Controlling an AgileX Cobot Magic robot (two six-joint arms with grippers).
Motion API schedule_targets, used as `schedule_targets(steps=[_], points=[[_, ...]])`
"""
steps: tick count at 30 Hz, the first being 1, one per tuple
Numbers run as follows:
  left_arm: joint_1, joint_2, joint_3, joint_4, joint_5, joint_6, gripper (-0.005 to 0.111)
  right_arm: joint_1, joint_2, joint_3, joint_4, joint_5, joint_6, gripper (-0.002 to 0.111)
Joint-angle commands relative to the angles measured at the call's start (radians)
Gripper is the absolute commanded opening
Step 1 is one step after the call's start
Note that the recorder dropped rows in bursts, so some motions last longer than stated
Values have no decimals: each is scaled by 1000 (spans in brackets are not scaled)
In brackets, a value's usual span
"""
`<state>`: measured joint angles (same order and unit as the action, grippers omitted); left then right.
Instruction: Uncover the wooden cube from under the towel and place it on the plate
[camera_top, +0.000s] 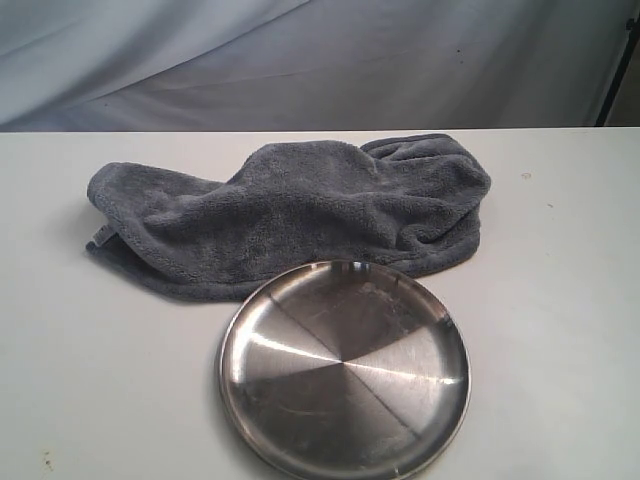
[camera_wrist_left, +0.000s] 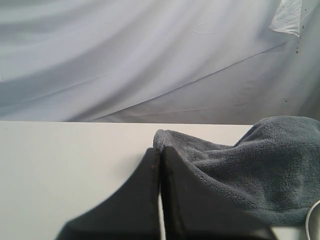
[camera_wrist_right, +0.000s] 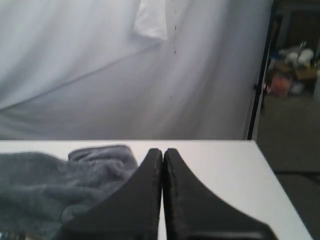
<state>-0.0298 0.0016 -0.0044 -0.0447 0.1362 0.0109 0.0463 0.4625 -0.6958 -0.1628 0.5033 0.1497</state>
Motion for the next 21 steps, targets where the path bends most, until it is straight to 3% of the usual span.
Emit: schedule_targets(steps=[1, 6, 13, 21], points=[[2, -2, 4, 1, -1, -1, 1, 4, 96, -10, 100, 101, -82, 0], [2, -2, 4, 1, -1, -3, 1, 4, 186, -10, 188, 211, -121, 0], [2, -2, 4, 1, -1, -3, 1, 4, 341, -10, 602, 267, -452, 0], [2, -2, 4, 1, -1, 0, 1, 31, 581, -10, 801, 284, -625, 0]])
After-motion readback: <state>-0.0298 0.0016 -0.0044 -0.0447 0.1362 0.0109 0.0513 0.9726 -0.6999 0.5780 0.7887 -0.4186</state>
